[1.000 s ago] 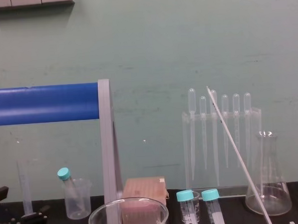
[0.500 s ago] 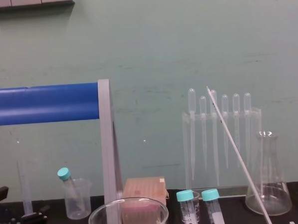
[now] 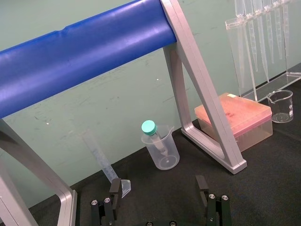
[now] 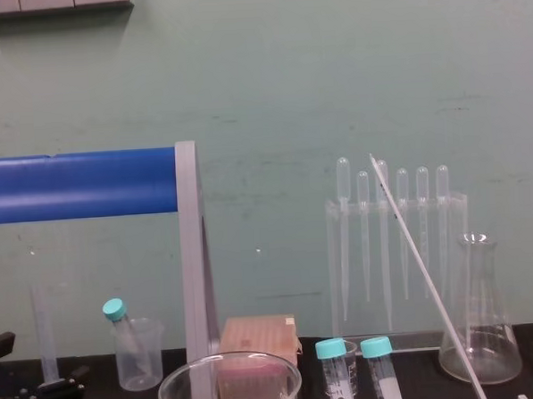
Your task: Hold the thermometer with one hand and immerse one end into the beaker, then reinsert it into the test tube rack.
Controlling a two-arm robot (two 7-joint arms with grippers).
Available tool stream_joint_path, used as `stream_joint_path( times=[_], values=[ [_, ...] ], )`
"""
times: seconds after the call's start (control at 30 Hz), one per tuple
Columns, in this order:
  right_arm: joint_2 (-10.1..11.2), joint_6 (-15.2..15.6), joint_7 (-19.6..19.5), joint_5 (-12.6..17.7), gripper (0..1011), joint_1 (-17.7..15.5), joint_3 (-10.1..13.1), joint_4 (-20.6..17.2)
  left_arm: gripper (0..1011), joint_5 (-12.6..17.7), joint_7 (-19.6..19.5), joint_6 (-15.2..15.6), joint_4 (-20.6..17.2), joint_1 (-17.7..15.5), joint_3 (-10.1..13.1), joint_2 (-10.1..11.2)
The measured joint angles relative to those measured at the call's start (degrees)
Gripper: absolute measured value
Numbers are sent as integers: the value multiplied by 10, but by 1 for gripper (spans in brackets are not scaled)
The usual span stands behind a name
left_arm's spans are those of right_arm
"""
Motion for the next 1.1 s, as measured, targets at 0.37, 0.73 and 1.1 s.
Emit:
stream_joint_path(
  times=[0.37,0.73,1.1],
  values=[
    [0,0,0,0,1000,0,0,0,1008,0,0,0,0,0,0,0],
    [-10,-12,-14,4,1000,-14,34,-26,1008,0,0,0,0,0,0,0],
    [-32,-56,9,45,1000,-18,74,-77,1008,0,0,0,0,0,0,0]
  ],
)
